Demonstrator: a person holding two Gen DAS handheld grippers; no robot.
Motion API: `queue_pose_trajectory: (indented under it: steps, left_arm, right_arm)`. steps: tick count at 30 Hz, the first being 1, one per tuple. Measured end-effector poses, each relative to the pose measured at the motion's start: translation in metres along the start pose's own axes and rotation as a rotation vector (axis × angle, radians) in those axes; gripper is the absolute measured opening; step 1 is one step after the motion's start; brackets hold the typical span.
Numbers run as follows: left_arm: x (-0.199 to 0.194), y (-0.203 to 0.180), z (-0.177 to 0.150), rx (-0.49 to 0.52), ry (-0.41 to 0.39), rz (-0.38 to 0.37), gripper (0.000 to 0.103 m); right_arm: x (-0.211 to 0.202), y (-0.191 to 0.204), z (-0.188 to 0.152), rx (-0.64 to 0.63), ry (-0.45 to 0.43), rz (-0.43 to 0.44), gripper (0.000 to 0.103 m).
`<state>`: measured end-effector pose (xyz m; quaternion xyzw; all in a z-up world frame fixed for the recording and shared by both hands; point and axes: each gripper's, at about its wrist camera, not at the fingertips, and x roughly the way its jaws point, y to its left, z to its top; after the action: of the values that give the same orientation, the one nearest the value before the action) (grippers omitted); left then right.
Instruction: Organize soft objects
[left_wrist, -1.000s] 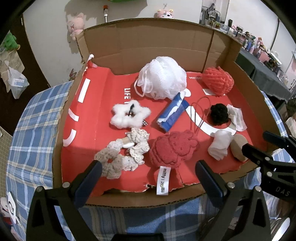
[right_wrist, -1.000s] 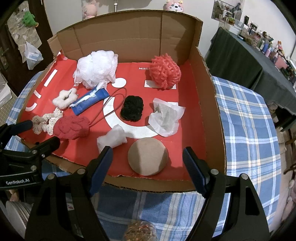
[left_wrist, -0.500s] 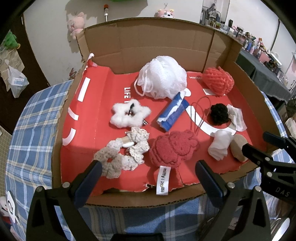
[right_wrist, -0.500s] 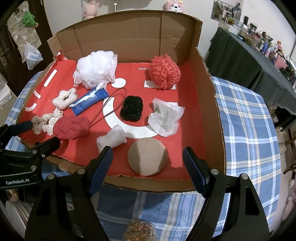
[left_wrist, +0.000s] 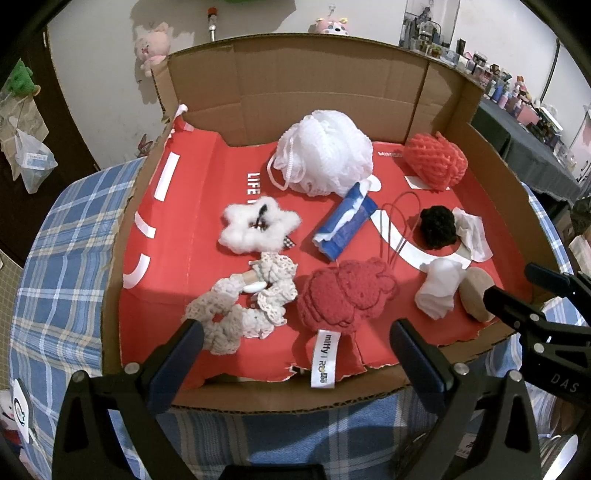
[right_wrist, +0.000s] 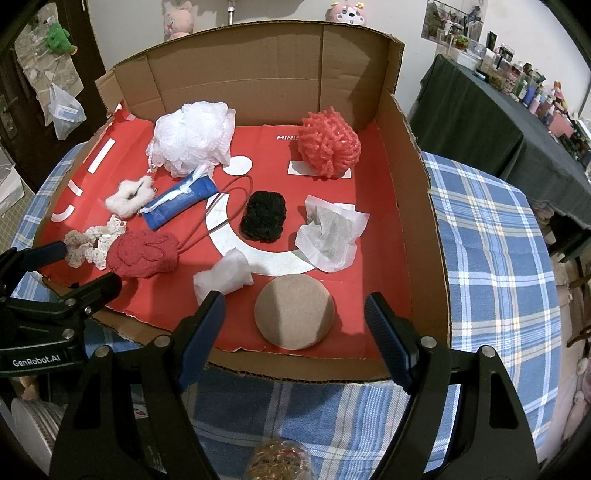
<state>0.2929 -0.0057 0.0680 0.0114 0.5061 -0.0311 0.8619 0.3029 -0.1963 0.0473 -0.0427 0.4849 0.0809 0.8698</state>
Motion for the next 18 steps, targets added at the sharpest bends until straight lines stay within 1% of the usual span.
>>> queue_pose_trajectory:
  steps: [18]
  left_arm:
    - [-0.0006,-0.0001,-0.0002,-0.003,-0.004,-0.006,0.103]
  right_arm:
    - [-0.0003,0.0000,-0.0004,0.001,-0.001,0.000,0.077]
